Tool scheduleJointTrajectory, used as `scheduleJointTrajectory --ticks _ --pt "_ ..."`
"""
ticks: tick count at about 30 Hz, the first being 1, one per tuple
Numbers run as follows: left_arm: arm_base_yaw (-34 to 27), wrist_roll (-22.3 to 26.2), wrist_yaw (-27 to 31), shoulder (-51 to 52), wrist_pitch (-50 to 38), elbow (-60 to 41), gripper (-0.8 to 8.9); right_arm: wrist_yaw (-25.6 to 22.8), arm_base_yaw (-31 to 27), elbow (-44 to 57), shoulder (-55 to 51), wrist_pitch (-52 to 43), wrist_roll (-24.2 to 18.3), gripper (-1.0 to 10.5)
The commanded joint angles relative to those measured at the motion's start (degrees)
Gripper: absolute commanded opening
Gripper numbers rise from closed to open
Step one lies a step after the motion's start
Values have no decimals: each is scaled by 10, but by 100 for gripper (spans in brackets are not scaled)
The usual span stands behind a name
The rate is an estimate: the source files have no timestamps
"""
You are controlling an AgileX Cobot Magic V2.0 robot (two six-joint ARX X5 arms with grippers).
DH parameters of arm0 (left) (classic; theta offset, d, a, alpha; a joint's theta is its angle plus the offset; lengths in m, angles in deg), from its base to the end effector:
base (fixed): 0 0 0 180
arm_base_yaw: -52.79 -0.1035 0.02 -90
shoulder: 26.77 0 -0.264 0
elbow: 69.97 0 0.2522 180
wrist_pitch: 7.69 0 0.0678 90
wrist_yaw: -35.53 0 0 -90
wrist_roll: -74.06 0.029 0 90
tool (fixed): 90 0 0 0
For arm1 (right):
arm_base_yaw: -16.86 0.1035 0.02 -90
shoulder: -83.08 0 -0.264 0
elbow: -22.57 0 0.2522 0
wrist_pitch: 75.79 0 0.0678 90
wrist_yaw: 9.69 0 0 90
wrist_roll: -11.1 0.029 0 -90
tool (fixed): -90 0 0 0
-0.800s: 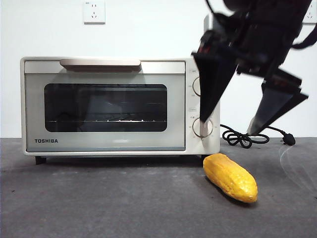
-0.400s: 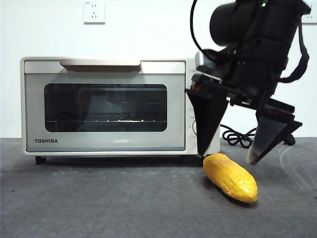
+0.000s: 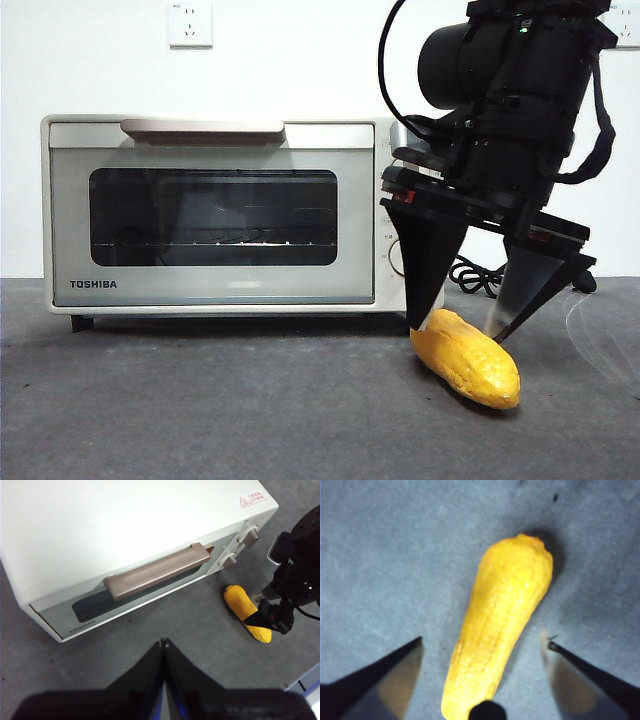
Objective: Take the corn from the table,put the corn in the oven
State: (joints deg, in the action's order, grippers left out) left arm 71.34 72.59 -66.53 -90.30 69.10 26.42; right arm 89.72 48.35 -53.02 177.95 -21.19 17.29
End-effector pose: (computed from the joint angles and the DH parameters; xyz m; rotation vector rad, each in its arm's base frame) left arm 0.1720 -0.0641 0.4100 0.0201 0.7807 -0.4976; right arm 0.2595 0.1645 0.1907 -0.1625 1.3181 0.5390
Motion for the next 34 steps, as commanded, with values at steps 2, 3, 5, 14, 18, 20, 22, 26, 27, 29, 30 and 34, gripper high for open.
scheduleJointTrajectory --ticks 2,3,5,14,18,20,22,26,27,29,30,34 --pt "2 7 2 0 0 1 -5 2 1 0 7 0 2 317" --pt "2 7 2 0 0 1 -5 2 1 0 7 0 2 305" --pt "2 7 2 0 0 1 -5 2 1 0 7 1 2 305" --pt "2 7 1 0 6 1 -5 2 1 0 26 6 2 305" --pt "2 13 1 0 11 1 -5 1 9 0 43 10 1 231" --pt "2 16 1 0 14 1 -5 -1 12 0 45 10 1 145" --pt "2 17 1 0 14 1 -5 -9 20 -1 45 7 0 72" --pt "2 17 1 0 12 1 -5 -17 30 -3 42 16 1 -12" --pt "2 17 1 0 10 1 -5 -20 34 -4 41 20 2 -12" --pt "2 17 1 -2 3 1 -5 -24 44 -9 38 33 2 -12" --pt "2 17 1 -2 0 1 -5 -25 48 -12 35 43 2 -12" --pt "14 17 1 -13 -19 1 -6 -28 70 -29 17 74 2 -12"
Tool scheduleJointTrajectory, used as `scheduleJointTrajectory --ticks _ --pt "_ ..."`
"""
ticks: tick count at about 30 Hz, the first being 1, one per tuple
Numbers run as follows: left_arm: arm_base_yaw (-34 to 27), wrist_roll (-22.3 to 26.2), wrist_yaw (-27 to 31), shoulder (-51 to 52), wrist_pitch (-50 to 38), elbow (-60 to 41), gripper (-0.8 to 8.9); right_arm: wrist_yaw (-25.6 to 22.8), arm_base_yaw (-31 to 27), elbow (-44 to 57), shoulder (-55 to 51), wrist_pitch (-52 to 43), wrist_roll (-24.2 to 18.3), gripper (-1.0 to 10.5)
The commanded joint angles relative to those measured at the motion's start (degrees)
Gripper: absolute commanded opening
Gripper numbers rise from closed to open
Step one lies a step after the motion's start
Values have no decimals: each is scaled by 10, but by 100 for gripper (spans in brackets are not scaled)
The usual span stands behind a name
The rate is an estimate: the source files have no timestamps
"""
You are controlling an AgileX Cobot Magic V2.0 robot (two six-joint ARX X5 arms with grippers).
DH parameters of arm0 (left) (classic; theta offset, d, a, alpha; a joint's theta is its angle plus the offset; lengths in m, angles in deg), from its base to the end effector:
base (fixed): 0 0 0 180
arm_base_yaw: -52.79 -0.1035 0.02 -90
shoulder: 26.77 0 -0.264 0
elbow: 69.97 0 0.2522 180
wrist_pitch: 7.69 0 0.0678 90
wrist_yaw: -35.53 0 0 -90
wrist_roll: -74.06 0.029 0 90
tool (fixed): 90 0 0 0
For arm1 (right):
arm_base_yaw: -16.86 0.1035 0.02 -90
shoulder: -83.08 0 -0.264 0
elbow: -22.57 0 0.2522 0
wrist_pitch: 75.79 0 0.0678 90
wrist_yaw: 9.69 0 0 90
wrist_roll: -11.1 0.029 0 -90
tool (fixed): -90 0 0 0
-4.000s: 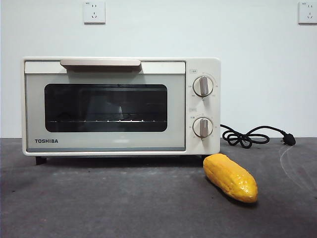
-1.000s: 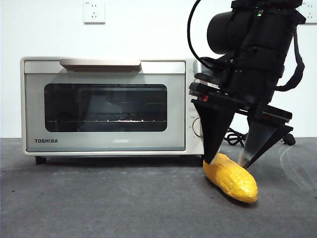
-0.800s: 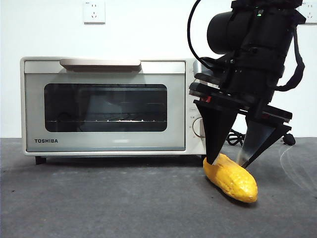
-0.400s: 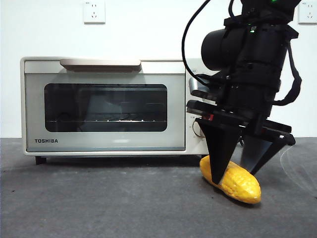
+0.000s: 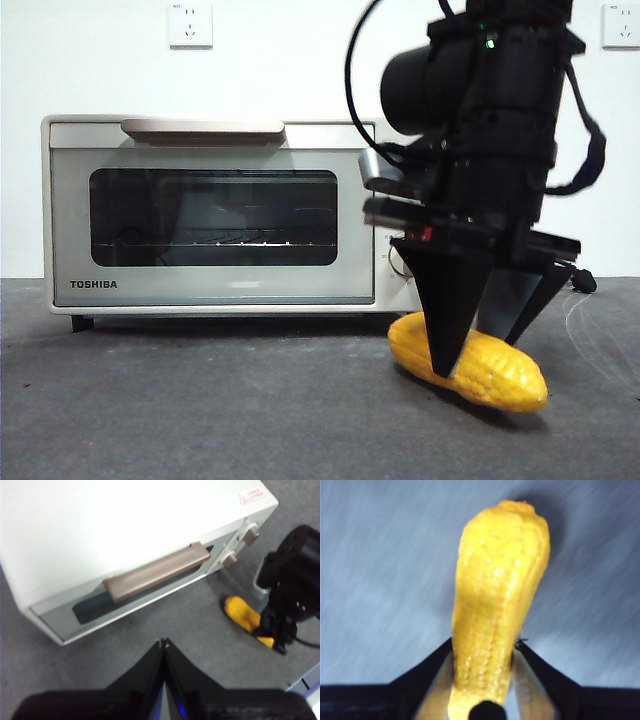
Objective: Take the corn from the table,put the corn in the oven
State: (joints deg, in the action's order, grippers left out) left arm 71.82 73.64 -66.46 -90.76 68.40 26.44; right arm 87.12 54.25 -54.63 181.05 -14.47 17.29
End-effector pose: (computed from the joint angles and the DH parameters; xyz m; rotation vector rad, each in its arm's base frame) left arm 0.1745 -0.0666 0.4096 0.0406 0.7716 -0.5118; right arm 0.2408 0.1884 0.1798 -0.3003 1.4391 0.5534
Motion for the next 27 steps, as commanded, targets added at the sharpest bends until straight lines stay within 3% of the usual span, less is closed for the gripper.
scheduleJointTrajectory --ticks 1,13,27 --pt "14 7 0 -13 -18 0 -6 -2 19 -17 -22 12 2 -12" --pt "31 7 1 -101 -80 0 -6 -2 97 -60 -156 23 20 -12" --pt "31 11 0 -183 -162 0 -6 -2 103 -74 -310 40 37 -12"
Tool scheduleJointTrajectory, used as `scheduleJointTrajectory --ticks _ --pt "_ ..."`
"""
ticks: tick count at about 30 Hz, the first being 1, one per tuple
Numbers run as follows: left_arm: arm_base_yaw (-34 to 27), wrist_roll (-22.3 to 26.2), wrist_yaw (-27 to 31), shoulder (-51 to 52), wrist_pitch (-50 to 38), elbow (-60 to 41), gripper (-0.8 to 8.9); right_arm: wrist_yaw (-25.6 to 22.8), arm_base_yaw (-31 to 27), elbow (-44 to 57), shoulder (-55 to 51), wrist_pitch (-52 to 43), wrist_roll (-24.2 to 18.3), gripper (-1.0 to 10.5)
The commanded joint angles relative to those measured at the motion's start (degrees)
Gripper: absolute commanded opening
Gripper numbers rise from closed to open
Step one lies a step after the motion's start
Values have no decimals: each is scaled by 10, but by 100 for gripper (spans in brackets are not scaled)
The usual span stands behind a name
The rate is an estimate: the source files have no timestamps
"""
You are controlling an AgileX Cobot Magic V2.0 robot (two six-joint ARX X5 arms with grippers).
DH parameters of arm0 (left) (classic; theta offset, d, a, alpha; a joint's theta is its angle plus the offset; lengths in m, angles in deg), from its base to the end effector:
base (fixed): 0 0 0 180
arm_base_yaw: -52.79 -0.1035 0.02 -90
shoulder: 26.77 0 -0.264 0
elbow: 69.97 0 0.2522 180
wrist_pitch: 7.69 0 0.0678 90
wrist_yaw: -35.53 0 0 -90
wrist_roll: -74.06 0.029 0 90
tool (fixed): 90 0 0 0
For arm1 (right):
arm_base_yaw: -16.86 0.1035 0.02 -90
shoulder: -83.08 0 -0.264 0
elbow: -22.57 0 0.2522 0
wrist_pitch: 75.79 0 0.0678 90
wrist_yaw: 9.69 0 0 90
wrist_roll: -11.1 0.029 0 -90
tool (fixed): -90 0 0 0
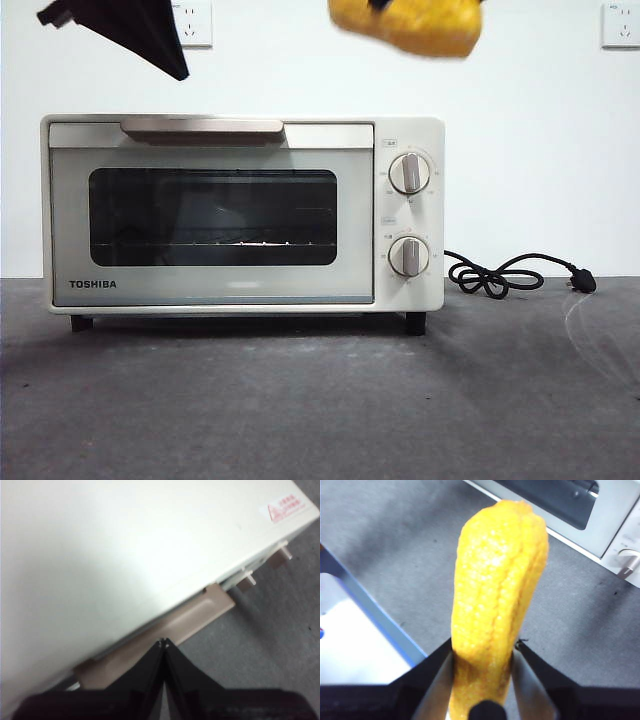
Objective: Take the corn from the table,put the corn in the oven
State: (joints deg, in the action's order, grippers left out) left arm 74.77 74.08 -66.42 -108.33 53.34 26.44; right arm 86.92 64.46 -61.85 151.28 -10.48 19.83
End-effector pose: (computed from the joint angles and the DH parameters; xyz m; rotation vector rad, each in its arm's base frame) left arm 0.2682 -0.1147 0.3599 0.0718 0.8141 -0.5596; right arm 0.1509 0.1702 0.3461 -0.1777 0.8938 0.8174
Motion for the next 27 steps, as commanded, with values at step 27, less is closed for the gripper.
scheduleJointTrajectory --ticks 27 --pt "2 7 0 -62 -19 0 -6 -1 0 -2 -66 29 22 -12"
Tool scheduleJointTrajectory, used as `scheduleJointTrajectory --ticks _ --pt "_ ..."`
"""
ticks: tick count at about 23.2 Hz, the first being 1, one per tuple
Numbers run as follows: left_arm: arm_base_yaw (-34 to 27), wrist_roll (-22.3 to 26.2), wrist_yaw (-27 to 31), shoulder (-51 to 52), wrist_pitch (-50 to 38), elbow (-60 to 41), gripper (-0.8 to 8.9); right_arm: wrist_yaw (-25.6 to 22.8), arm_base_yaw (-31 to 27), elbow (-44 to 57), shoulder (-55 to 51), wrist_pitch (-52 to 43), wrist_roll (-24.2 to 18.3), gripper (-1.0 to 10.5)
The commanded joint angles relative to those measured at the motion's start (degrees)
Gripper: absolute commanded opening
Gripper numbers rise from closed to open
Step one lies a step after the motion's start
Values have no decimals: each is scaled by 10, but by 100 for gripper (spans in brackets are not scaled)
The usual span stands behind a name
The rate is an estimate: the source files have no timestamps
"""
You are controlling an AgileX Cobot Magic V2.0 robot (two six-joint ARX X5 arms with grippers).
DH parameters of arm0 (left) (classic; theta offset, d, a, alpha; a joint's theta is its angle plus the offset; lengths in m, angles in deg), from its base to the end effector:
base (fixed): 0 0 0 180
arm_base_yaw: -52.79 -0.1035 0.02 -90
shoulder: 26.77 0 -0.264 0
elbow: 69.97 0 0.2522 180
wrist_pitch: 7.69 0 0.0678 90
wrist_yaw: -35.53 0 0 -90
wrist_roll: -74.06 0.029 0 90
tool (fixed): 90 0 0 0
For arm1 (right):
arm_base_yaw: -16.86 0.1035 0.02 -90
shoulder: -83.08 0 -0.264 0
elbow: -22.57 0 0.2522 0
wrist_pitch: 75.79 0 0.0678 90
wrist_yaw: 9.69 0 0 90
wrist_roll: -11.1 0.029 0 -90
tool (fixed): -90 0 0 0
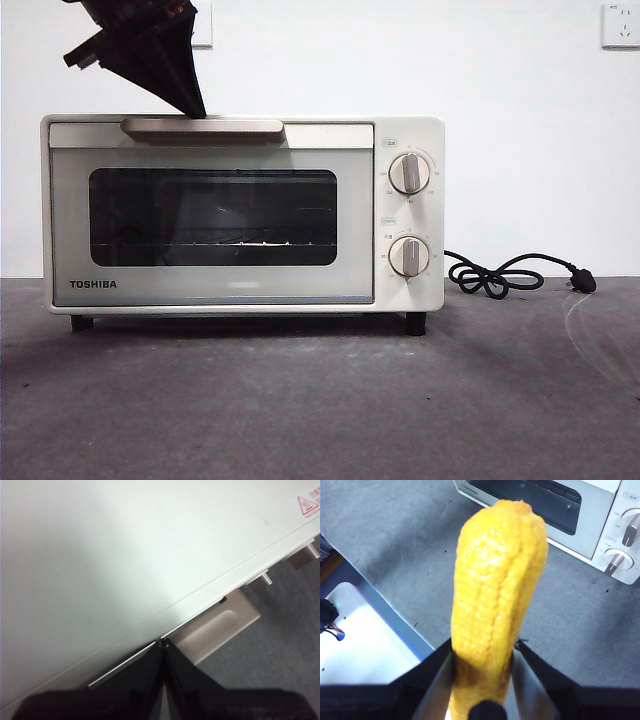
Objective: Take the corn from the table,put the corn in the oven
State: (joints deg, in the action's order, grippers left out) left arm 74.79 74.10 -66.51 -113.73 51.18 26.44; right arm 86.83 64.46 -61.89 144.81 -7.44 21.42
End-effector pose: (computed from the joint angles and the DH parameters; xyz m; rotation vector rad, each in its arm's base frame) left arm 0.2920 -0.1245 0.3355 0.0766 0.8712 -0.5567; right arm 0.1292 0.1463 0.3644 -0.1308 0.8472 0.8169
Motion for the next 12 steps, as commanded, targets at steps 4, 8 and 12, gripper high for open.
scheduleJointTrajectory --ticks 4,8,12 --pt "2 7 1 -9 11 0 -6 0 0 -2 -2 -1 6 -12" --pt "5 8 0 -11 36 0 -6 0 1 -2 -2 -1 6 -12" --pt "6 18 1 -11 70 -1 -6 0 0 -2 -2 -1 5 -12"
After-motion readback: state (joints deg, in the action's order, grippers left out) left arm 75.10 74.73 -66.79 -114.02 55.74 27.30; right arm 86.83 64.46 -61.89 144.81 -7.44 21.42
